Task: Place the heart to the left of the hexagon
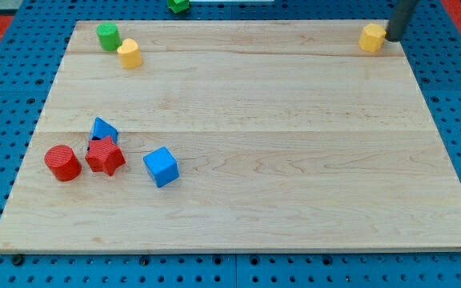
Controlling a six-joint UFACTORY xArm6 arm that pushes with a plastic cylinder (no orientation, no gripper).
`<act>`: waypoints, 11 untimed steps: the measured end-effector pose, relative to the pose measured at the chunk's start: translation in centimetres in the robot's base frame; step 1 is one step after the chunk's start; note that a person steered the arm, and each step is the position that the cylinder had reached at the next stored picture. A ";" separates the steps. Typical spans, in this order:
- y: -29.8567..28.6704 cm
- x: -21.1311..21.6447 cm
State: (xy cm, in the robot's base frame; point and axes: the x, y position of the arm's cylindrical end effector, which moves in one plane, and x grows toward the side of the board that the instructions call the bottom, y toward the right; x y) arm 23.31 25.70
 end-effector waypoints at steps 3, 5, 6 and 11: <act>-14.1 8.5; -40.3 9.3; -50.1 9.2; -38.2 2.9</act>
